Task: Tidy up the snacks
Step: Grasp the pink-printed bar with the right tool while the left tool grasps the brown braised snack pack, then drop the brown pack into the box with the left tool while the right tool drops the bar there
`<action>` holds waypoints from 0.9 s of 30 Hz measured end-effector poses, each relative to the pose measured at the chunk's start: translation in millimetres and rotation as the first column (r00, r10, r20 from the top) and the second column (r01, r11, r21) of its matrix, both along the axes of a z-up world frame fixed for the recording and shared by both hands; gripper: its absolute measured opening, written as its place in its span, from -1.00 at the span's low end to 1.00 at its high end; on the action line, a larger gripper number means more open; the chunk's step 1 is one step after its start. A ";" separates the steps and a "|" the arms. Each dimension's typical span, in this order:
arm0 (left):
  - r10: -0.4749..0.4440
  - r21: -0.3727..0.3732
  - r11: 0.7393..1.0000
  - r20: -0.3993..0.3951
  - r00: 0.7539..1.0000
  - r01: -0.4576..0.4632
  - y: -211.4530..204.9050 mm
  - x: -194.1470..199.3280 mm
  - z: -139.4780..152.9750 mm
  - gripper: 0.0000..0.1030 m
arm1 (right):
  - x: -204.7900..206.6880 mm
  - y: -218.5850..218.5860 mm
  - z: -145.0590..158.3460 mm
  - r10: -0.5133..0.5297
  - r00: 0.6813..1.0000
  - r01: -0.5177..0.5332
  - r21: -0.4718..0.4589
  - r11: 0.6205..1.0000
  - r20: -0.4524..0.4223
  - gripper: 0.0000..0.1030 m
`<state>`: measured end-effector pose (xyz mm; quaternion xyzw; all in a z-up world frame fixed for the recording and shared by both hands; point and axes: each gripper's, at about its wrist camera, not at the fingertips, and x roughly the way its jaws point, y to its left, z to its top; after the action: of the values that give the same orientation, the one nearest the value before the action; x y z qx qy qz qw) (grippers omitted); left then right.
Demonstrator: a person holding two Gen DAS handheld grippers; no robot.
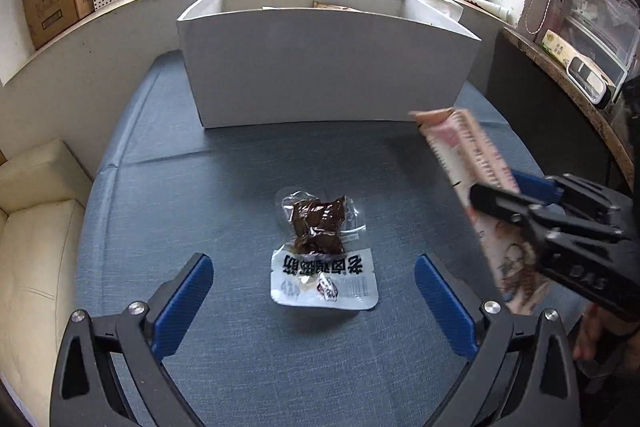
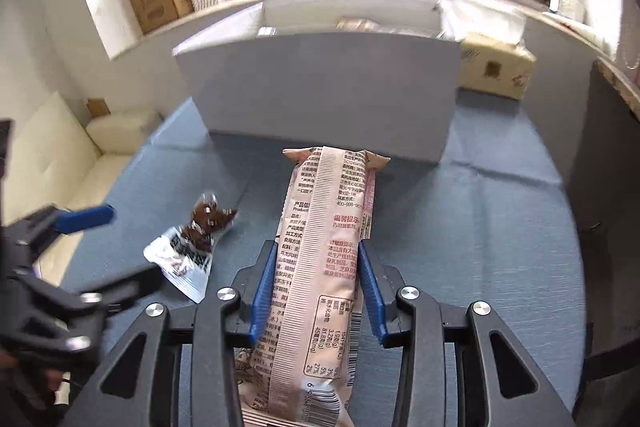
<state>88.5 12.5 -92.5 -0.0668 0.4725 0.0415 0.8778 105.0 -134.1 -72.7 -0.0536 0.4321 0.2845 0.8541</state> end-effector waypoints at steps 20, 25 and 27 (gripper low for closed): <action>0.003 -0.035 0.999 -0.010 1.000 -0.003 16.8 24.4 -13.7 0.23 | -8.2 -38.8 18.7 -0.039 0.999 0.040 0.092 0.995 -0.013 -0.16; 0.003 -0.051 0.999 0.069 0.998 0.000 22.4 2.1 26.2 0.23 | -9.8 -37.5 22.2 -0.029 1.000 0.029 0.108 0.994 -0.004 -0.16; -0.008 -0.072 0.997 0.142 0.990 0.018 25.4 -8.2 51.8 0.23 | -8.4 -36.5 28.1 -0.022 1.000 0.021 0.119 0.993 0.008 -0.16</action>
<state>80.3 37.9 -40.6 -0.0985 0.4107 0.0136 0.9063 96.7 -170.7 -44.6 0.0008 0.4108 0.3003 0.8609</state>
